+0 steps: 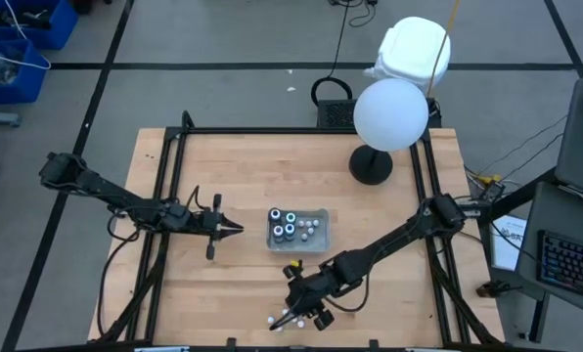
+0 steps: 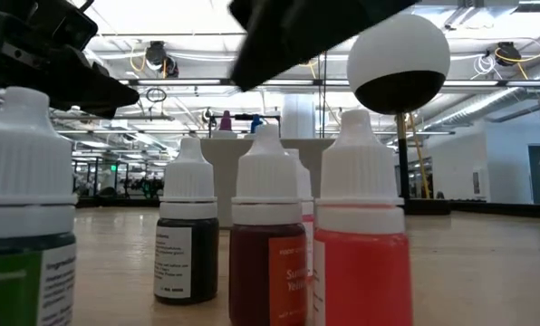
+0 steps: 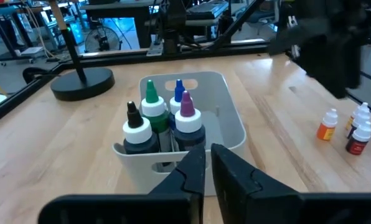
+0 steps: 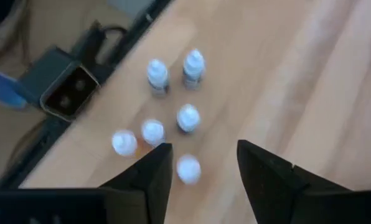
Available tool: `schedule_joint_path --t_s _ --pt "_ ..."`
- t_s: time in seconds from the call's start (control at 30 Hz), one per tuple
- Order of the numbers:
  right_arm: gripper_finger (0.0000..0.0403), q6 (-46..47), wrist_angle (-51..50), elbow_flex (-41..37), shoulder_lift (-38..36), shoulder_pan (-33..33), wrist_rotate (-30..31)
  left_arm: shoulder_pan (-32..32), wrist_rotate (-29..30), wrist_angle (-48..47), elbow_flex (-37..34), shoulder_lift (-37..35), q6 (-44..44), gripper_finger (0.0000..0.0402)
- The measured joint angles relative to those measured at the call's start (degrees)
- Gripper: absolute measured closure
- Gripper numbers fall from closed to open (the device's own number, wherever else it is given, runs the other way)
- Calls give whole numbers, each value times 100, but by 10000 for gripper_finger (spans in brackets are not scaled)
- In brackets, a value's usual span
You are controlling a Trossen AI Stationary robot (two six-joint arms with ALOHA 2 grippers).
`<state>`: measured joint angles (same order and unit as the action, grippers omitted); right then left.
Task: Pick & Place food coloring
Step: Put the small orange food coloring bottle into the gray bin
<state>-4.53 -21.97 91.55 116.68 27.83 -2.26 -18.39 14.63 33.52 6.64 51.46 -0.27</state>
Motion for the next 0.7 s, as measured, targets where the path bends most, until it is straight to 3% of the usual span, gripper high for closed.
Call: schedule_joint_path --t_s 0.23,0.7 --pt "246 -65 -153 -6 160 25 -100 0 1 -39 2 0 -1 370" --pt "247 -29 809 -668 166 34 -92 0 3 -126 6 2 -52 369"
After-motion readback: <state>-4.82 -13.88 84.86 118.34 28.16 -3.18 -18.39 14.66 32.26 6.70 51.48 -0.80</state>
